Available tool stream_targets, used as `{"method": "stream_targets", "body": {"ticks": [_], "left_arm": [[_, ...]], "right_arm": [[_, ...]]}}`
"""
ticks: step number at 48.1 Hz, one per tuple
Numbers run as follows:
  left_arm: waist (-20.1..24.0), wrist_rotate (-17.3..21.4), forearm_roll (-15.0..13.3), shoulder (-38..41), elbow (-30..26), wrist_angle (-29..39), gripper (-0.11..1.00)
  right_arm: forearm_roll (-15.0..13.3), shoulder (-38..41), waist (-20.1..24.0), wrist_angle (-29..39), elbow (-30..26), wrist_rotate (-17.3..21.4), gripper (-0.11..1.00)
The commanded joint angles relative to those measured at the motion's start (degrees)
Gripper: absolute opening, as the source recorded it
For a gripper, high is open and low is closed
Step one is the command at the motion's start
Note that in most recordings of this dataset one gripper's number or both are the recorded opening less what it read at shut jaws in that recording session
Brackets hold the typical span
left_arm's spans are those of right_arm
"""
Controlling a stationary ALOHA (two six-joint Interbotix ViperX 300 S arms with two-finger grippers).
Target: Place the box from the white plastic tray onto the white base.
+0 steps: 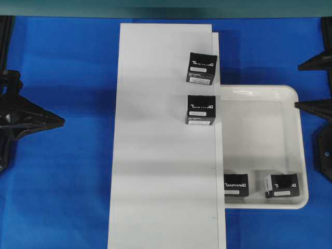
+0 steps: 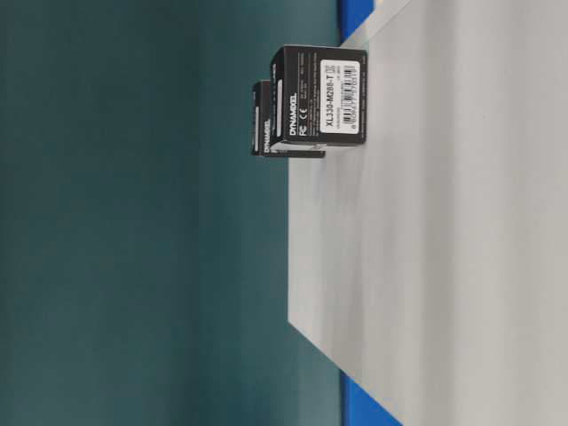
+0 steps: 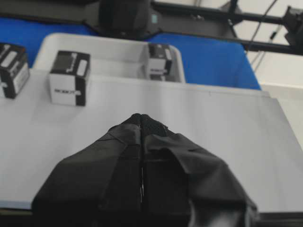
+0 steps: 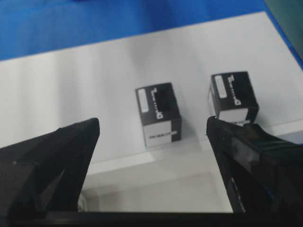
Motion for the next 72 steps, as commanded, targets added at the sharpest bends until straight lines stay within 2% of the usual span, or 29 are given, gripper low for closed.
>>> {"method": "stream_targets", "body": {"ticks": [1,72], "left_arm": [[0.00,0.09,0.09,0.44,-1.76,-0.88,-0.07],[-0.26,0.09,0.18,0.44,-1.76,-1.32,-0.07]], "right_arm": [[-0.09,-1.23,0.00,-0.26,0.18,0.18,0.99],[0.00,-3.16,-0.09,-0.18,1.41,0.35,0.99]]}}
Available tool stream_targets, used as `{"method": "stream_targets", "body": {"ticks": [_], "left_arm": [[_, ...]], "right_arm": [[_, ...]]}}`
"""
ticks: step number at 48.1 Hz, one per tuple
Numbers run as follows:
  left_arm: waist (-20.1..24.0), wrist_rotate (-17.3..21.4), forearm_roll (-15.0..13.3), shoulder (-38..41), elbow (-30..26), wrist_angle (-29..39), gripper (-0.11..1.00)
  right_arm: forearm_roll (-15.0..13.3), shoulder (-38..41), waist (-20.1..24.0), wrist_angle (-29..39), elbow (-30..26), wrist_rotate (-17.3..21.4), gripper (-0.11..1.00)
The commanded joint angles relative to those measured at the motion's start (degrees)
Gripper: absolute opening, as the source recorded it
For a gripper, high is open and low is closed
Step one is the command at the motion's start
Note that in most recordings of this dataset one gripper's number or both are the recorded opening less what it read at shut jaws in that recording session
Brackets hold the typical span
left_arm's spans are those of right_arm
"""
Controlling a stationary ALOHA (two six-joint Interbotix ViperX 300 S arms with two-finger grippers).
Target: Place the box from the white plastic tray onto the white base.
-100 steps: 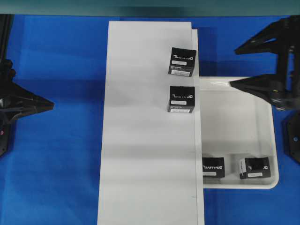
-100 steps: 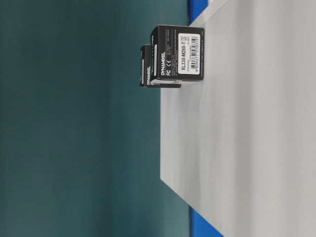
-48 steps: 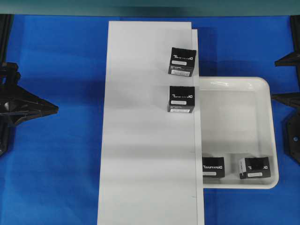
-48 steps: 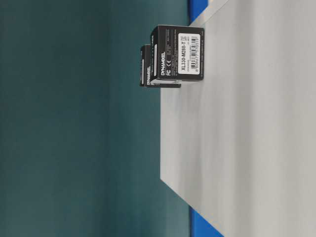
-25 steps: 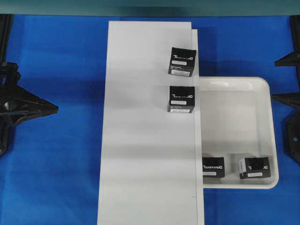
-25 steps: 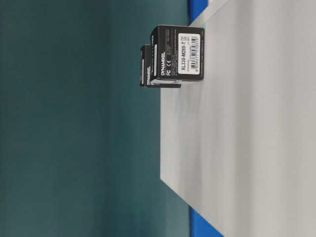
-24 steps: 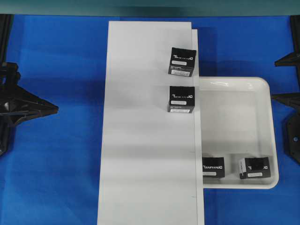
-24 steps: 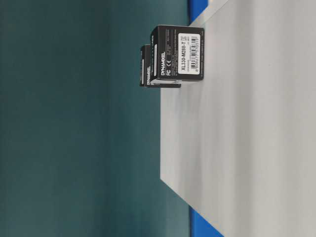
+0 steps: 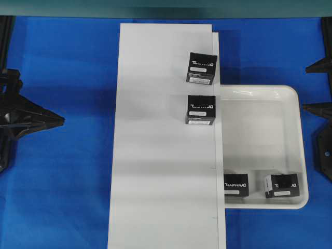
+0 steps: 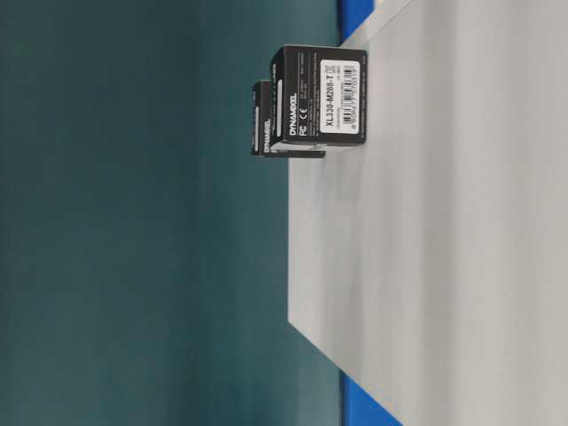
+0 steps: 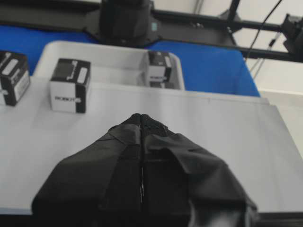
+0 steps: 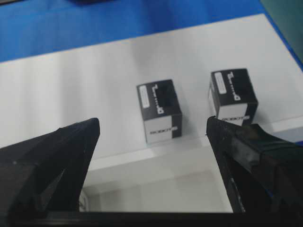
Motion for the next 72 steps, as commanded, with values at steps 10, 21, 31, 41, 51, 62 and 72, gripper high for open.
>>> {"method": "stream_targets", "body": {"ticks": [10,21,31,41,51,62,72], "left_arm": [[-0.09,0.00,0.09,0.44,-1.67,-0.26,-0.07],[0.00,0.70,0.09,-0.26,-1.67,-0.35,-0.07],[-0.09,0.88,0.09,-0.18,-1.76,-0.35,-0.07],[1.14,0.97,0.09,-0.53,-1.49,0.09,-0.07],[1.67,0.88,0.18,-0.88,-1.32,-0.35,-0.07],[1.67,0.26,0.09,-1.49,-1.41,-0.44,-0.07],[0.00,1.23,0.09,-3.16,-1.58,-0.79,-0.07]], "right_arm": [[0.00,-0.44,0.00,-0.26,0.18,0.09,0.99],[0.09,-1.93,0.00,-0.18,1.67,0.44,0.99],[0.09,-2.46,0.00,0.44,2.90,2.64,0.99],[-0.09,-3.78,-0.09,0.97,5.01,2.81,0.99],[-0.26,-5.10,-0.18,0.88,6.94,3.16,0.99],[-0.26,-5.45,-0.09,1.05,6.94,2.99,0.97],[-0.26,-6.15,0.00,1.05,7.21,2.11,0.97]]}}
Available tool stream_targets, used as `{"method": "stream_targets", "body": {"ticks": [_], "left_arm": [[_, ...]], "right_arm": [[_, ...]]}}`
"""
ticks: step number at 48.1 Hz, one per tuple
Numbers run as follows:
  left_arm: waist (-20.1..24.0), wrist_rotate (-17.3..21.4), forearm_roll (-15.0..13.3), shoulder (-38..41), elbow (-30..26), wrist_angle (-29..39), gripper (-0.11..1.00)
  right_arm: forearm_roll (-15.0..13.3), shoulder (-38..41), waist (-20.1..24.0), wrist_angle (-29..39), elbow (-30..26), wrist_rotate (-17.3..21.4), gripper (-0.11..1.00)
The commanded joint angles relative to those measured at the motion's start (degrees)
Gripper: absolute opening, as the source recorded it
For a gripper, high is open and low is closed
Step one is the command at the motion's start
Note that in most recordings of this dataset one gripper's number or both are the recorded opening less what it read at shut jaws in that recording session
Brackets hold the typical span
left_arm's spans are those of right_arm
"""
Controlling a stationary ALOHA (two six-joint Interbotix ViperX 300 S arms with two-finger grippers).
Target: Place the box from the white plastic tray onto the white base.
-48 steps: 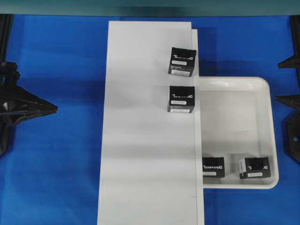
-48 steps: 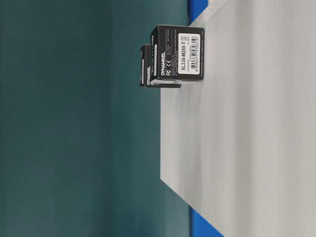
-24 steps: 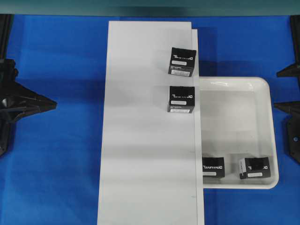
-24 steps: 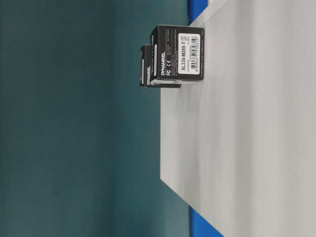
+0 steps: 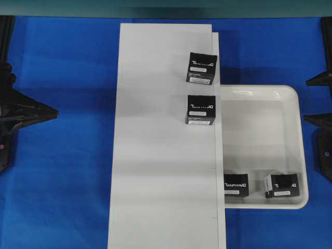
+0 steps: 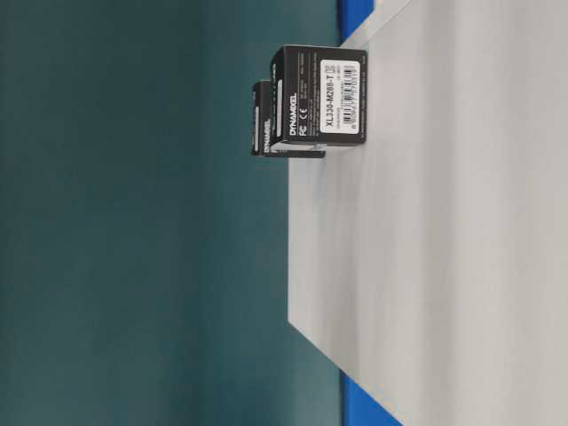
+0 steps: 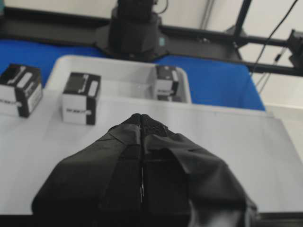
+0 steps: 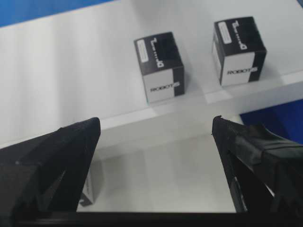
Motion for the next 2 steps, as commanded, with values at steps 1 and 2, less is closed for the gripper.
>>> {"method": "stream_targets", "body": {"ticks": [1,2], "left_arm": [[-1.23,0.62,0.09,-0.35,-1.49,-0.88,-0.07],[-1.41,0.97,0.18,-0.62,-1.49,-0.88,-0.07]], "right_arm": [[-0.09,-0.44,0.09,-0.62,-0.26,-0.26,0.97],[0.00,-0.62,0.09,-0.79,-0.26,-0.44,0.97]]}}
